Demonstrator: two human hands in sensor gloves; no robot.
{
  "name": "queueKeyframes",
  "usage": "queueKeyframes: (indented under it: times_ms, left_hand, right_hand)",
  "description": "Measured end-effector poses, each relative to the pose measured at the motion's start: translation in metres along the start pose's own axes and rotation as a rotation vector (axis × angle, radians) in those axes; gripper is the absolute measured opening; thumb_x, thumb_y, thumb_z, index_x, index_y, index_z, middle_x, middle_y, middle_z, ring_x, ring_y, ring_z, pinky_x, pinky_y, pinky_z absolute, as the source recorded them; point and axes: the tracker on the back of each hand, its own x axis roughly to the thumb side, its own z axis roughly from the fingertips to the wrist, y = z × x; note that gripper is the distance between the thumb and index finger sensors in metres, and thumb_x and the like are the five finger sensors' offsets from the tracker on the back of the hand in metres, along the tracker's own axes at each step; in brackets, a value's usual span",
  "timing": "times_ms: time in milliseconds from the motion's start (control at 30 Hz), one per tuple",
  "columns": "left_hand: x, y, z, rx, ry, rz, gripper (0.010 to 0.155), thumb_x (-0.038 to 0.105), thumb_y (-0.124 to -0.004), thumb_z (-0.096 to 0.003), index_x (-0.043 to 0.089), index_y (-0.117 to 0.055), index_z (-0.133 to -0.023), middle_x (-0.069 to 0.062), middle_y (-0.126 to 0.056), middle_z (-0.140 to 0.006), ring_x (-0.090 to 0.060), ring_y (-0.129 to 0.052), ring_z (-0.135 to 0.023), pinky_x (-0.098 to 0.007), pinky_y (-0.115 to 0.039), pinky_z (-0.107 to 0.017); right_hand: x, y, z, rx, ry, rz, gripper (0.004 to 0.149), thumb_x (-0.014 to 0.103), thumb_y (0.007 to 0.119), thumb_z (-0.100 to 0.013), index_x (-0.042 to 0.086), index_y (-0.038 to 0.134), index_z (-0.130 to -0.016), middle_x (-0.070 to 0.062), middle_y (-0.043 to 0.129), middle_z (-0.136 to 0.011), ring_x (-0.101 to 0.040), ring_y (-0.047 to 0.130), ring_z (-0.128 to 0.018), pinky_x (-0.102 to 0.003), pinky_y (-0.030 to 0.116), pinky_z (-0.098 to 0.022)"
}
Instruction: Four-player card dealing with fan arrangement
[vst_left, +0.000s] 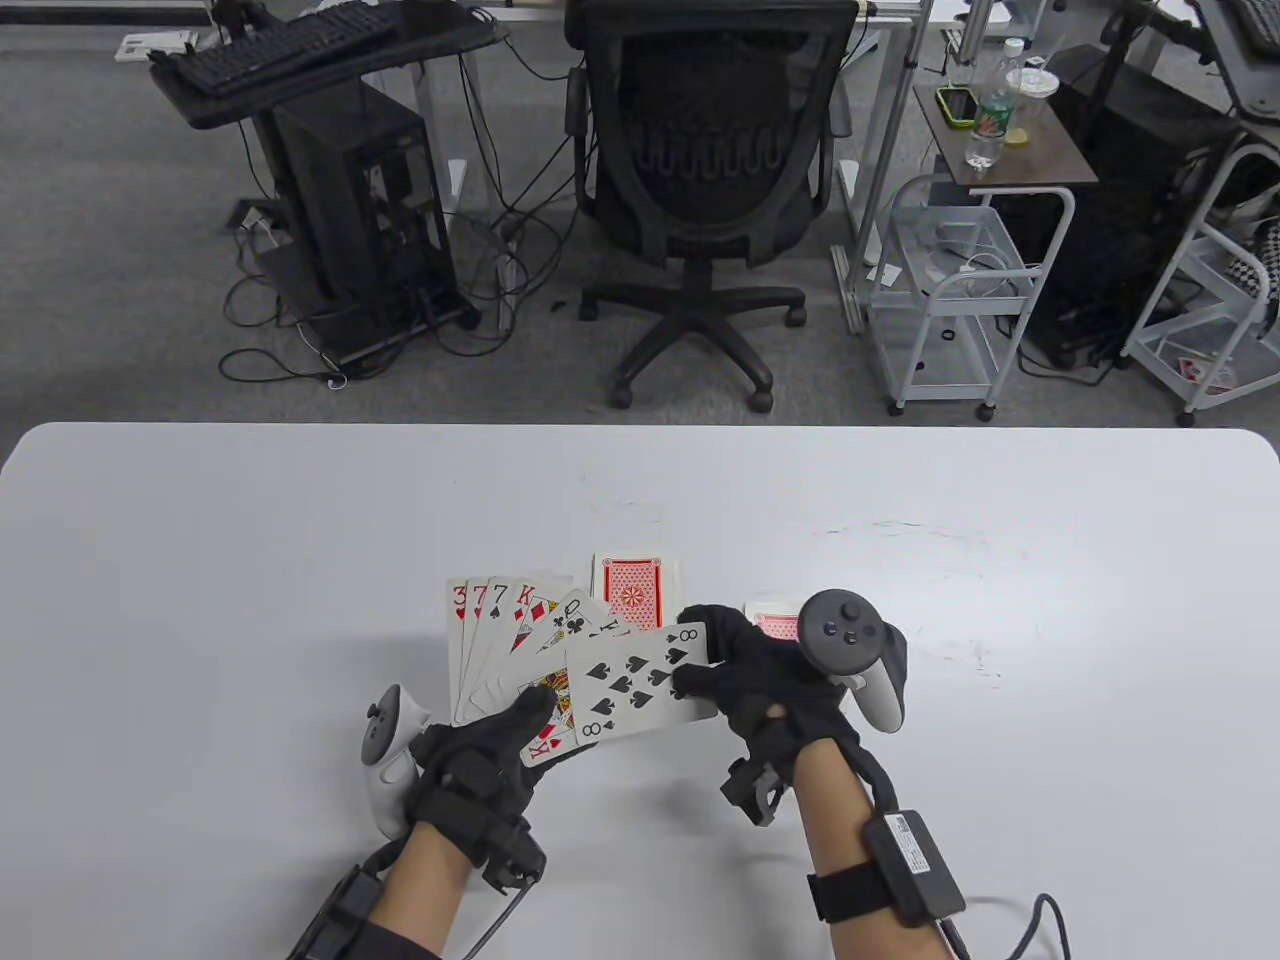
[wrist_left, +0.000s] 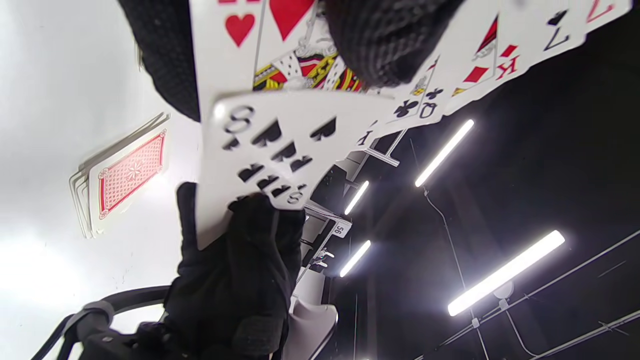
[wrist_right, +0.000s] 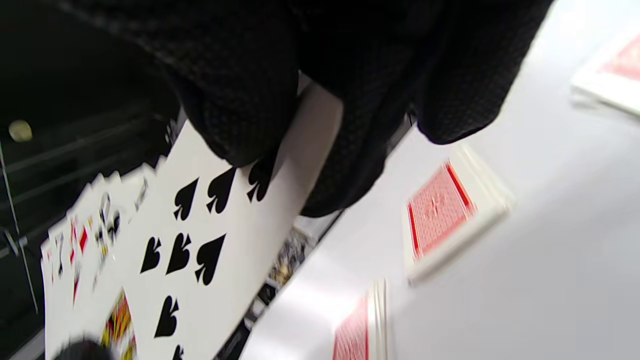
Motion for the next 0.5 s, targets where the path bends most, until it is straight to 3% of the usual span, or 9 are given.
queueKeyframes:
  times_ms: [167, 333, 500]
  left_hand:
    - [0.0, -0.006, -0.003, -0.06, 0.073, -0.179, 0.055, 0.026, -0.082, -0.0523, 0.044, -0.063, -0.1, 0.006, -0.081, -0.101, -0.034, -0.094, -0.086, -0.051, -0.087, -0.056]
    - [-0.007, -0.019, -0.008, -0.181, 0.151, -0.279, 0.055, 0.025, -0.082, -0.0515, 0.042, -0.065, -0.101, 0.003, -0.083, -0.1, -0.036, -0.096, -0.083, -0.051, -0.088, -0.053]
    - [-0.011, -0.024, -0.01, -0.241, 0.203, -0.363, 0.055, 0.025, -0.083, -0.051, 0.042, -0.066, -0.1, 0.003, -0.084, -0.099, -0.036, -0.098, -0.081, -0.051, -0.089, -0.052]
  right_hand:
    - [0.019, -0.026, 0.009, -0.246, -0.185, 0.025, 0.049, 0.018, 0.087, -0.047, 0.022, 0.073, -0.094, -0.007, 0.084, -0.082, -0.028, 0.101, -0.06, -0.064, 0.069, -0.055]
    - [0.039, -0.033, 0.016, -0.319, -0.357, 0.04, 0.044, 0.019, 0.086, -0.047, 0.029, 0.078, -0.089, -0.003, 0.085, -0.083, -0.03, 0.098, -0.068, -0.067, 0.066, -0.057]
    - [0.051, -0.035, 0.021, -0.361, -0.433, 0.084, 0.043, 0.019, 0.086, -0.046, 0.032, 0.08, -0.087, -0.002, 0.086, -0.083, -0.03, 0.098, -0.069, -0.067, 0.066, -0.057]
